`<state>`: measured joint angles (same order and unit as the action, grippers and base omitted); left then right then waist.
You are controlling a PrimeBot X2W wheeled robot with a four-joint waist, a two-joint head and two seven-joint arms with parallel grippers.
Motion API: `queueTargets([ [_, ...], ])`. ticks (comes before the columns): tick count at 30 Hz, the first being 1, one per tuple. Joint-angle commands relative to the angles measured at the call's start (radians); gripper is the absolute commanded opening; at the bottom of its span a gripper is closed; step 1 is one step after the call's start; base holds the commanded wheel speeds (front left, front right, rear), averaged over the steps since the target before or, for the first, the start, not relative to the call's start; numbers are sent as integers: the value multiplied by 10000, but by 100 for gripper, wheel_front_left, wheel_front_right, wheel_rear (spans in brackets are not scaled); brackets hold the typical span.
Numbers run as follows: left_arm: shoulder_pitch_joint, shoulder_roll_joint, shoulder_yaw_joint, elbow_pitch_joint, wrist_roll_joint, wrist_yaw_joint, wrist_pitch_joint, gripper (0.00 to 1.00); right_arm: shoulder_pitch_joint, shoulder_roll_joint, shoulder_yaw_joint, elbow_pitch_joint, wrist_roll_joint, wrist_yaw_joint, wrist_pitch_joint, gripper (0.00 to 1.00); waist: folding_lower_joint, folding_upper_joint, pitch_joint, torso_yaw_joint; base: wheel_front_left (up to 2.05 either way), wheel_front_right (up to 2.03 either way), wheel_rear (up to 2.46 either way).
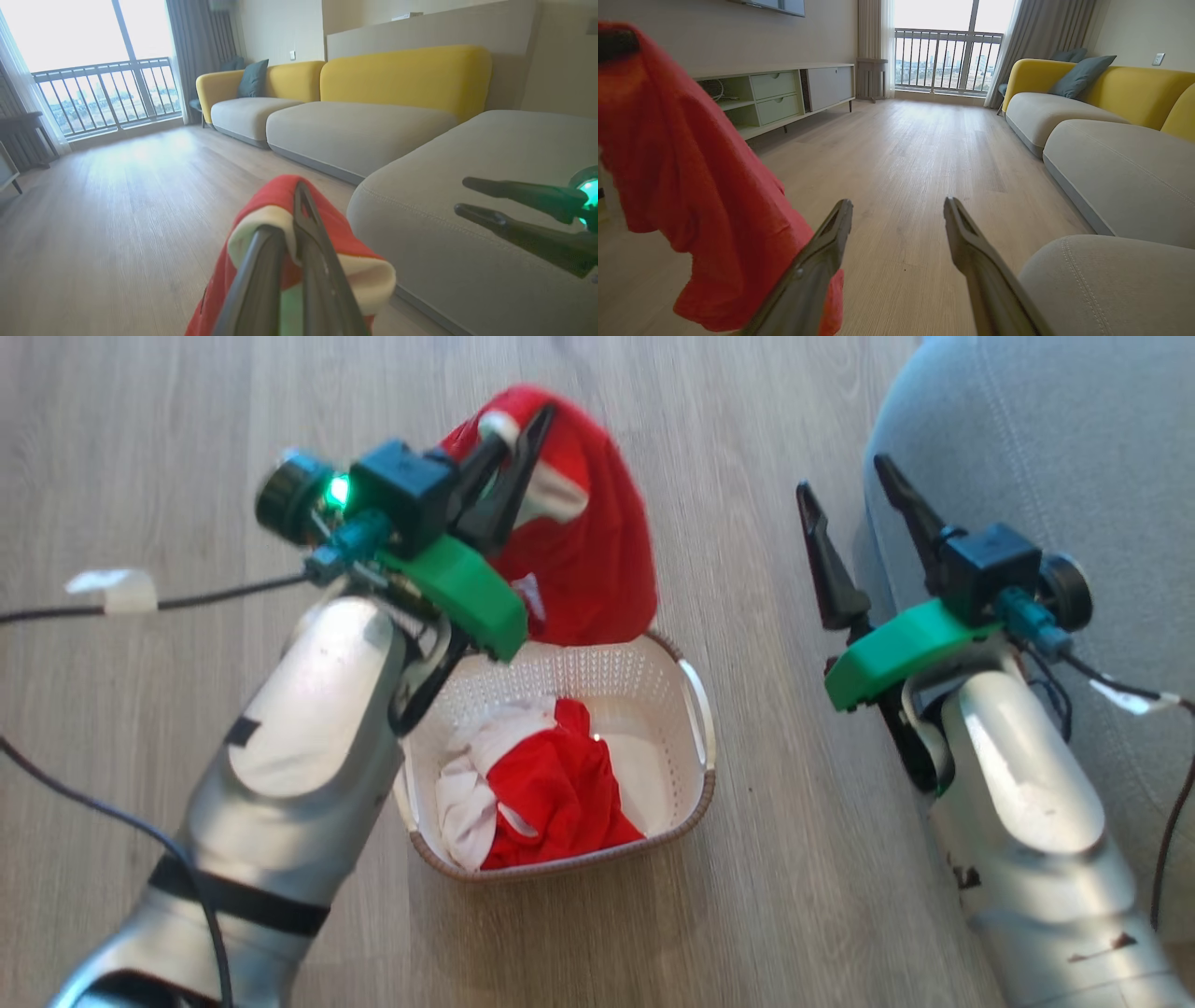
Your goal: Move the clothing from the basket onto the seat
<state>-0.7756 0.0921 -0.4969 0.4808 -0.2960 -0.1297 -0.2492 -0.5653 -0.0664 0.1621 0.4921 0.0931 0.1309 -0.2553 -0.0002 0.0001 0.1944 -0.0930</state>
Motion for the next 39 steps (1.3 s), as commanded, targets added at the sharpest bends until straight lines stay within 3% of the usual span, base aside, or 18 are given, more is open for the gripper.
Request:
queueTargets([
  [1, -755, 144, 410, -512, 68, -9, -126, 0, 20, 64, 188, -251, 86, -2, -65, 100, 2, -1, -194, 11, 0, 0, 0],
  [11, -1174, 154, 366, -1063, 81, -9, -126, 0, 510, 70, 571, -185, 340, -2, -65, 100, 2, -1, -663, -34, 0, 0, 0],
  [22, -977, 3, 60, -1331, 131, -9, -126, 0, -270, -143, 2858, -692, 1311, -2, -65, 100, 2, -1, -662, 44, 0, 0, 0],
  [28, -1014, -121, -222, -1447, 85, -9, -126, 0, -1314, -68, 3321, 127, 1389, -2, -65, 100, 2, -1, -599, 322, 0, 0, 0],
  [33, -998, -240, -575, -1538, -81, -9, -126, 0, -2042, 94, 3718, 1638, 1693, -2, -65, 100, 2, -1, -612, 705, 0, 0, 0],
  [34, -981, -262, -648, -1551, -122, -9, -126, 0, -2178, 115, 3865, 1985, 1829, -2, -65, 87, 2, -1, -617, 779, 0, 0, 0],
  [35, -938, -295, -765, -1559, -203, -9, -126, 0, -2425, 143, 4068, 2571, 2182, -2, -65, 0, 2, -1, -612, 907, 0, 0, 0],
  [39, -884, -333, -841, -1521, -298, -9, -126, 0, -2763, 157, 4391, 2879, 2742, -2, -65, 0, 2, -1, -570, 1065, 0, 0, 0],
])
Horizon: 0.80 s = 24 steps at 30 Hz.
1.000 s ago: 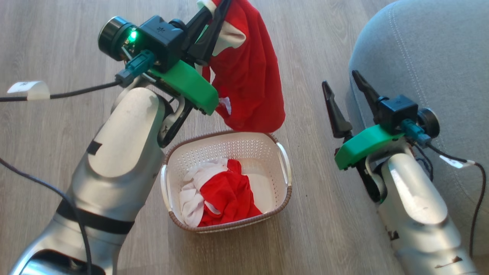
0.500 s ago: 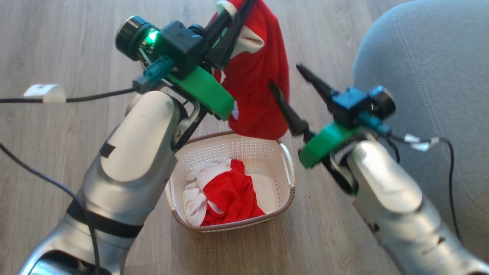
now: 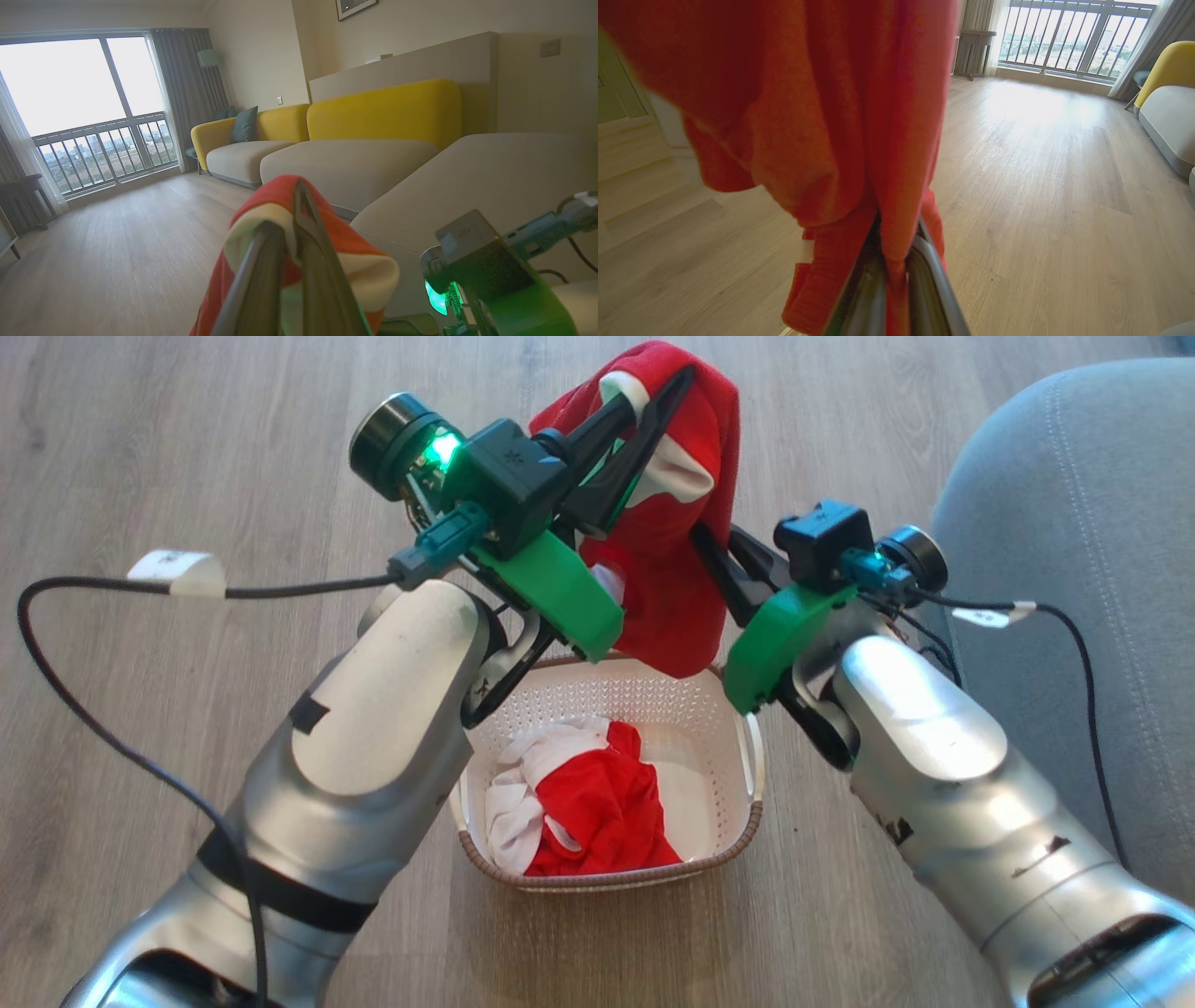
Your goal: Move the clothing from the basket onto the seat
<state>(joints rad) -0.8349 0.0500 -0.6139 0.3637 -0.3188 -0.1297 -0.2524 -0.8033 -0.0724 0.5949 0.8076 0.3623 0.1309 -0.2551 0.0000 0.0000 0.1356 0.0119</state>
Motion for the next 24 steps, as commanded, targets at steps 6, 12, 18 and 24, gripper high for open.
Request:
queueTargets([
  [6, -157, 96, 511, -210, -83, -9, -93, 52, -456, 219, -251, -494, 118, -2, -67, 0, 0, 0, 125, -118, 0, 0, 0],
  [12, 8, 310, 432, 45, -296, -9, -93, 100, -224, 117, -1170, -975, -202, -2, -67, 0, 0, 0, 300, -555, 0, 0, 0],
  [18, 302, 663, 70, 389, -545, -10, -93, 100, 213, -1, -2077, -1617, -393, -2, -67, 0, 0, 0, 381, -1263, 0, 0, 0],
  [24, 690, 1015, -92, 596, -801, -10, -93, 100, 705, -25, -2796, -2220, -523, -2, -67, 0, 0, 0, 336, -2228, 0, 0, 0],
])
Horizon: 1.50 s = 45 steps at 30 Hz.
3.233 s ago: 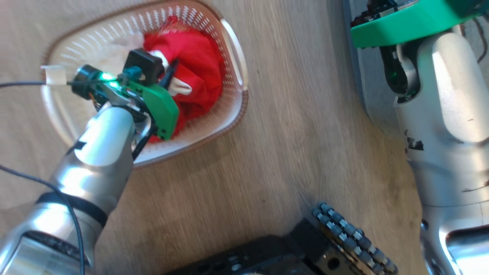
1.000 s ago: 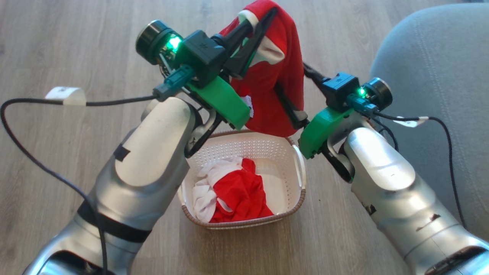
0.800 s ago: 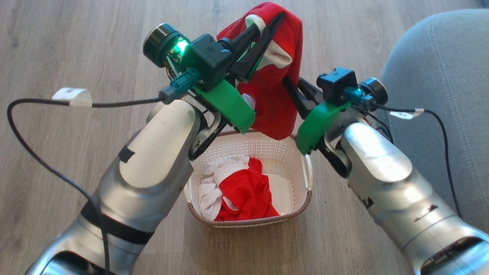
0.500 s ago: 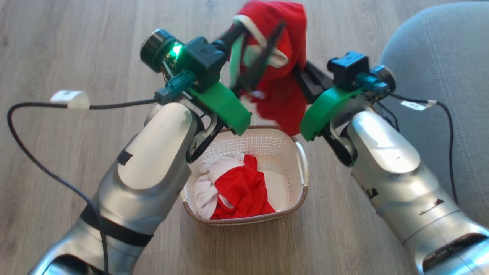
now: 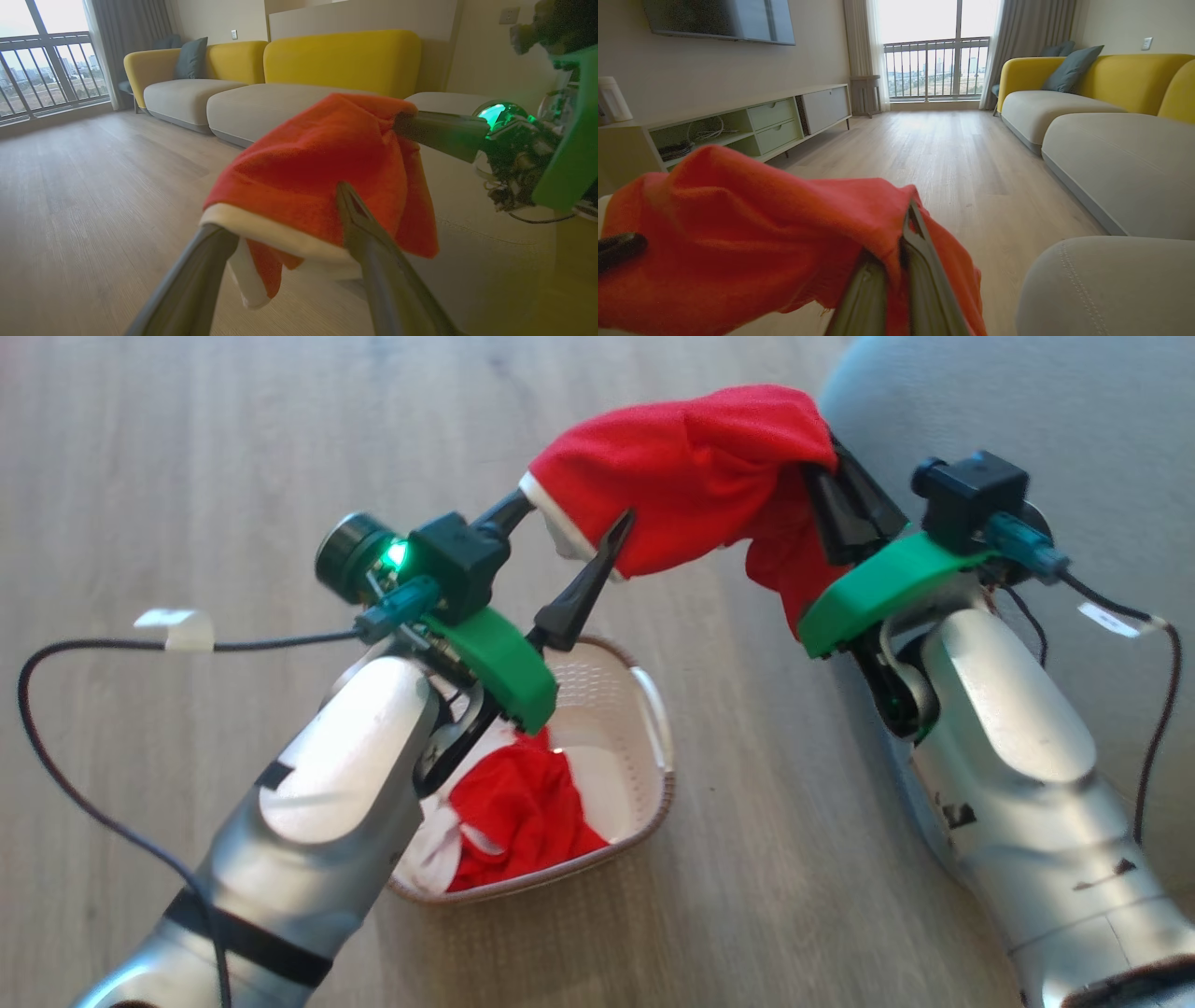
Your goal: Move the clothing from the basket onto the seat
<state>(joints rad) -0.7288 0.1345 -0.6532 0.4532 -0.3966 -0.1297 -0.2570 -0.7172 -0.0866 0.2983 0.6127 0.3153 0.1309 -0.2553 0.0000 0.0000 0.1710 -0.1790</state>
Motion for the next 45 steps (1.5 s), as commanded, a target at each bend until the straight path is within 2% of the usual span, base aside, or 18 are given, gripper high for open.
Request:
queueTargets([
  [1, -288, 235, 293, -260, -43, -10, -47, 100, -60, 116, 17, -415, -63, -2, -65, 0, 0, 0, -22, -526, 0, 0, 0],
  [7, 275, 475, 481, -190, -81, -10, -47, 100, 467, 72, -713, -1155, -180, -2, -65, 0, 0, 0, -90, -1751, 0, 0, 0],
  [17, 1213, 462, 1231, -315, 228, -10, -47, 100, 1302, 40, -1031, -1756, -124, -2, -65, 0, 0, 0, -360, -3559, 0, 0, 0],
  [23, 1122, 294, 916, -284, 276, -10, -47, 100, 2144, -85, -1821, -2433, -313, -2, -65, 0, 0, 0, -166, -3779, 0, 0, 0],
  [31, 821, 457, 521, -422, 200, -10, -47, 100, 2478, -448, -2561, -2945, -804, -2, -65, 0, 0, 0, 643, -3884, 0, 0, 0],
  [37, 656, 968, 280, -710, 292, -10, -47, 100, 1438, -963, -2749, -2584, -1188, -2, -65, 0, 0, 0, 1561, -3916, 0, 0, 0],
  [45, 453, 1628, 105, -1209, 409, -10, -47, 100, -737, -1392, -3112, -1138, -1368, -2, -65, 0, 0, 0, 2754, -3927, 0, 0, 0],
])
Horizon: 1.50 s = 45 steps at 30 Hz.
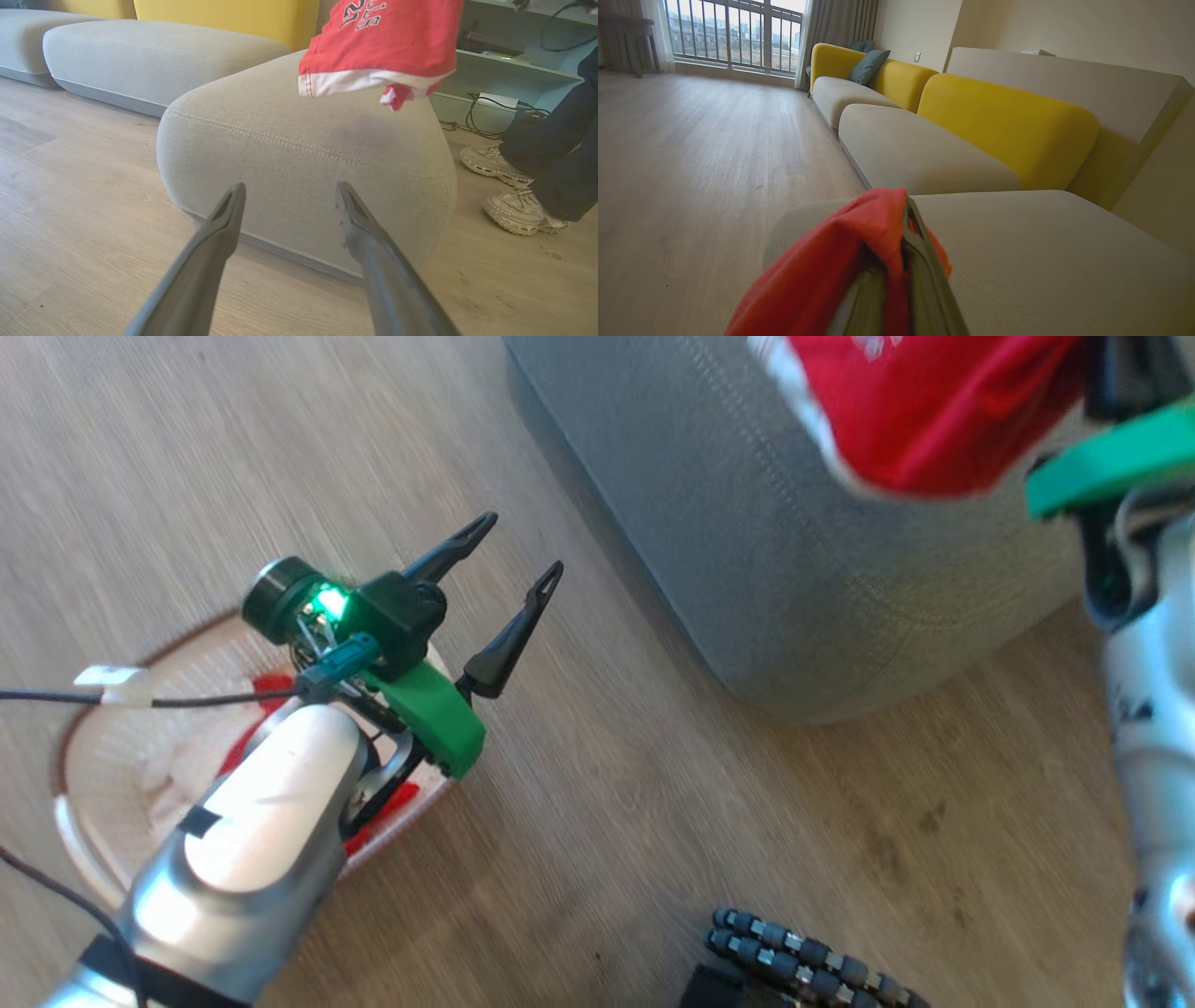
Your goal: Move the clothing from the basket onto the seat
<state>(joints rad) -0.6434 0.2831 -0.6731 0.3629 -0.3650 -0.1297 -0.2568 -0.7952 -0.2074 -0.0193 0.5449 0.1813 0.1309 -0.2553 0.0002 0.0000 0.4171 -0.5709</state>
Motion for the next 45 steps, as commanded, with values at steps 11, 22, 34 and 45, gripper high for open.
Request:
queueTargets([
  [11, -1129, 826, -613, -895, 81, -10, -41, 100, -3249, -1551, -2555, 2343, -1086, -2, 1, 0, -2, 0, 2015, 1048, 0, 0, 0],
  [22, -1710, 1285, -1208, -1457, -52, -9, -43, 100, -5030, -2334, -5709, 2755, -3448, -2, 740, 0, -2, 0, 3533, 2517, 0, 0, 0],
  [34, -1596, 1451, -837, -1644, -31, 3, -48, 100, -3605, -1075, -8244, 3401, -4805, -2, 463, 38, -2, 0, 3858, 2739, 0, 0, 0],
  [45, -1126, 1236, -129, -1270, -42, 86, -48, 100, -2244, -984, -7019, 4630, -4109, -2, -54, 100, -2, 0, 2984, 2597, 0, 0, 0],
])
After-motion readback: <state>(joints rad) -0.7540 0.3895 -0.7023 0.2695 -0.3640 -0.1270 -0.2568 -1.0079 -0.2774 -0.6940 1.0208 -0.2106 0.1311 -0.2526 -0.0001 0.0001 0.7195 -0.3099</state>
